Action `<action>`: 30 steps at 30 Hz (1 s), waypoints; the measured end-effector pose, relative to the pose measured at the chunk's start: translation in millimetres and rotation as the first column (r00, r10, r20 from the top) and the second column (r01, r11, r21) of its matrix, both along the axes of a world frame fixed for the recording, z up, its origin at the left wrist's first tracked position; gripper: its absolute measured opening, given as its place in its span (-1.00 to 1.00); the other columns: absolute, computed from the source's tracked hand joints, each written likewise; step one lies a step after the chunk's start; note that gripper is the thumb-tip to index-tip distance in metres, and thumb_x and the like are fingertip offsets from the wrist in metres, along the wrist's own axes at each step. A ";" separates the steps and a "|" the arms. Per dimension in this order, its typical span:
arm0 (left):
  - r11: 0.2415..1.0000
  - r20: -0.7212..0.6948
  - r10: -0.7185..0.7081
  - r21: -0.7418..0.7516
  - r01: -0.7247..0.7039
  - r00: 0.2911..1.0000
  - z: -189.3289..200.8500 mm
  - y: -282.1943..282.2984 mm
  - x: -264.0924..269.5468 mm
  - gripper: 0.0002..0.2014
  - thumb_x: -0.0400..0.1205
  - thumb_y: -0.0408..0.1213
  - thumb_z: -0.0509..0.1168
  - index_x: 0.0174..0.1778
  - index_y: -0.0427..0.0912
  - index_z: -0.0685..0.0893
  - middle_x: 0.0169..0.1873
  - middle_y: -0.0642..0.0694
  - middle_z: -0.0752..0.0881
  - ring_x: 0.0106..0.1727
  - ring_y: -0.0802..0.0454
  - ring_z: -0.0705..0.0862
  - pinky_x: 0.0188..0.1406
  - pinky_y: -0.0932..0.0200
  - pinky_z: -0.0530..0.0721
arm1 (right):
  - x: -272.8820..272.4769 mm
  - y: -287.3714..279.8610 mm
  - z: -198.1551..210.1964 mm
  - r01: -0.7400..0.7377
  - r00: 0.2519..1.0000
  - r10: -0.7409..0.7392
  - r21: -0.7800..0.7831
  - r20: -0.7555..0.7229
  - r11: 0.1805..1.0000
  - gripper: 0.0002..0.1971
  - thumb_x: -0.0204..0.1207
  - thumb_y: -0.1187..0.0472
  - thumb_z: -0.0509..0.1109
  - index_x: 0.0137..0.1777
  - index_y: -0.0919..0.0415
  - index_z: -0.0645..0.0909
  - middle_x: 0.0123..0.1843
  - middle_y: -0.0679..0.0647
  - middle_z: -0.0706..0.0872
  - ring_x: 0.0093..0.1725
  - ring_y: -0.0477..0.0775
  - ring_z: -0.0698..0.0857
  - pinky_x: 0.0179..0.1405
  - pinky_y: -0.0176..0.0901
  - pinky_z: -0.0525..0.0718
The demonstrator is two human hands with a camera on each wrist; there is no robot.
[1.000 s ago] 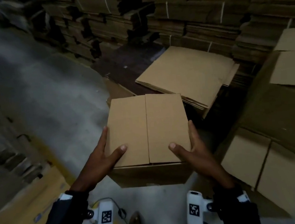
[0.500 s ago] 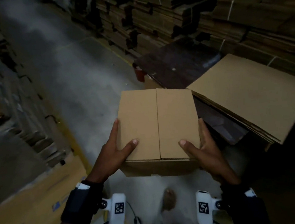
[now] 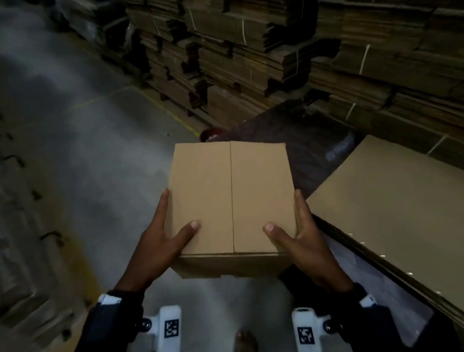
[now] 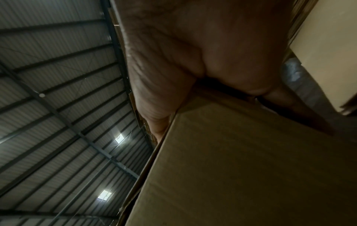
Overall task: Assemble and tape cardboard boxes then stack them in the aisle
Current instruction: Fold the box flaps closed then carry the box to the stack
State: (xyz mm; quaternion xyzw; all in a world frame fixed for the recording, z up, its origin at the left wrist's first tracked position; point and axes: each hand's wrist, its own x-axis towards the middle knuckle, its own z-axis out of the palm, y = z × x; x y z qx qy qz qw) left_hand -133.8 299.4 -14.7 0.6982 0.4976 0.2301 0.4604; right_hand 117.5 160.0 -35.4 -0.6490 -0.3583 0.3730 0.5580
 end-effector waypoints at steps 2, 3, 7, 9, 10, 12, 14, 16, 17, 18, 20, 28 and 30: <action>1.000 0.004 -0.008 0.007 0.008 1.000 5.2 30.3 20.4 -0.04 0.54 0.26 0.38 0.75 0.37 -0.09 0.57 0.26 0.26 0.50 0.15 0.35 0.39 0.10 0.41 | 17.0 27.7 4.9 0.029 1.000 -0.029 0.005 -0.004 1.000 -0.01 0.60 0.30 0.52 0.81 0.03 -0.12 0.72 -0.23 0.10 0.52 -0.51 0.25 0.20 -0.82 0.30; 1.000 0.009 -0.015 0.015 0.015 1.000 7.4 45.4 31.3 -0.05 0.55 0.25 0.38 0.75 0.37 -0.08 0.53 0.28 0.26 0.48 0.16 0.35 0.39 0.09 0.41 | 25.9 41.0 7.0 0.049 0.999 -0.049 0.007 0.014 0.999 0.00 0.60 0.28 0.53 0.81 0.02 -0.11 0.72 -0.23 0.10 0.50 -0.55 0.24 0.24 -0.81 0.29; 0.998 0.026 -0.069 0.014 0.069 0.997 9.4 109.0 73.4 -0.09 0.55 0.22 0.39 0.72 0.38 -0.02 0.47 0.30 0.27 0.46 0.13 0.35 0.41 0.02 0.45 | 59.2 90.7 8.6 0.130 0.990 -0.128 -0.023 0.055 0.991 0.04 0.55 0.12 0.58 0.81 -0.09 -0.10 0.78 -0.17 0.14 0.69 -0.24 0.26 0.71 -0.21 0.26; 0.994 0.040 -0.113 0.006 0.112 0.993 6.3 142.6 94.8 -0.11 0.56 0.19 0.40 0.71 0.38 0.01 0.46 0.25 0.30 0.43 0.09 0.39 0.37 0.02 0.49 | 73.4 114.6 7.1 0.179 0.983 -0.178 -0.021 0.041 0.984 0.05 0.53 0.06 0.60 0.81 -0.15 -0.09 0.79 -0.17 0.18 0.71 -0.16 0.27 0.74 -0.01 0.27; 0.991 0.052 -0.136 0.003 0.136 0.989 4.1 160.8 105.6 -0.12 0.56 0.18 0.41 0.71 0.37 0.02 0.45 0.23 0.32 0.42 0.08 0.42 0.33 0.03 0.51 | 79.9 127.3 6.0 0.206 0.978 -0.206 -0.018 0.033 0.978 0.07 0.49 -0.03 0.63 0.80 -0.20 -0.08 0.78 -0.19 0.20 0.71 -0.15 0.28 0.74 0.04 0.29; 0.982 0.088 -0.187 -0.014 0.189 0.978 -3.0 199.6 127.7 -0.14 0.55 0.17 0.43 0.69 0.39 0.07 0.44 0.18 0.38 0.40 0.04 0.48 0.29 0.04 0.56 | 93.7 152.8 1.2 0.257 0.965 -0.255 -0.034 0.054 0.966 0.12 0.39 -0.22 0.64 0.78 -0.27 -0.06 0.77 -0.24 0.19 0.72 -0.17 0.26 0.73 0.01 0.29; 0.969 0.119 -0.237 -0.035 0.243 0.964 -11.4 239.9 150.9 -0.17 0.52 0.27 0.47 0.62 0.44 0.13 0.42 0.15 0.48 0.37 0.02 0.57 0.28 0.00 0.63 | 107.1 178.8 -5.7 0.310 0.948 -0.305 -0.051 0.092 0.949 0.13 0.36 -0.25 0.59 0.79 -0.23 -0.07 0.74 -0.34 0.15 0.71 -0.25 0.21 0.65 -0.25 0.30; 0.953 0.146 -0.292 -0.039 0.301 0.945 -20.3 282.4 177.4 -0.19 0.45 0.32 0.48 0.56 0.46 0.19 0.35 0.21 0.56 0.34 0.07 0.62 0.29 -0.03 0.67 | 119.0 206.6 -10.8 0.365 0.927 -0.358 -0.060 0.109 0.929 0.10 0.39 -0.18 0.56 0.80 -0.19 -0.07 0.63 -0.52 0.13 0.66 -0.36 0.17 0.44 -0.58 0.27; 0.943 0.153 -0.320 -0.041 0.330 0.935 -23.0 301.6 190.9 -0.21 0.48 0.29 0.49 0.55 0.43 0.21 0.33 0.24 0.57 0.34 0.08 0.62 0.31 -0.03 0.66 | 123.3 219.3 -11.7 0.400 0.913 -0.391 -0.071 0.113 0.914 0.08 0.42 -0.14 0.56 0.80 -0.17 -0.07 0.59 -0.56 0.11 0.64 -0.40 0.15 0.39 -0.63 0.24; 0.933 0.159 -0.347 -0.041 0.358 0.924 -24.4 320.2 204.8 -0.22 0.51 0.22 0.49 0.57 0.39 0.21 0.34 0.23 0.56 0.36 0.08 0.60 0.35 -0.04 0.64 | 126.9 233.0 -10.7 0.438 0.896 -0.427 -0.077 0.121 0.896 0.06 0.46 -0.10 0.55 0.81 -0.15 -0.07 0.59 -0.53 0.08 0.63 -0.40 0.13 0.42 -0.57 0.22; 0.897 0.153 -0.432 -0.031 0.441 0.889 -22.5 353.9 231.0 -0.21 0.56 0.10 0.46 0.64 0.30 0.18 0.44 0.19 0.50 0.42 0.11 0.53 0.41 0.00 0.56 | 132.3 259.0 -4.4 0.511 0.856 -0.497 -0.093 0.142 0.854 0.01 0.52 -0.03 0.54 0.81 -0.12 -0.07 0.63 -0.43 0.05 0.62 -0.36 0.09 0.53 -0.37 0.19; 0.751 0.166 -0.637 -0.086 0.655 0.753 -14.5 442.5 313.5 -0.14 0.58 0.07 0.42 0.75 0.18 0.10 0.45 0.18 0.43 0.32 0.41 0.52 0.20 0.44 0.51 | 153.8 319.8 6.6 0.711 0.703 -0.689 -0.158 0.174 0.685 -0.03 0.58 -0.01 0.53 0.82 -0.09 -0.05 0.81 -0.19 0.03 0.64 -0.29 0.07 0.58 -0.23 0.18; 0.736 0.191 -0.650 -0.083 0.672 0.735 -16.5 450.9 330.2 -0.17 0.61 -0.01 0.43 0.75 0.12 0.14 0.43 0.16 0.47 0.16 0.73 0.50 0.00 0.69 0.48 | 161.5 328.9 1.8 0.739 0.674 -0.716 -0.164 0.183 0.654 -0.05 0.59 -0.02 0.51 0.81 -0.08 -0.04 0.81 -0.17 0.04 0.62 -0.29 0.08 0.57 -0.22 0.19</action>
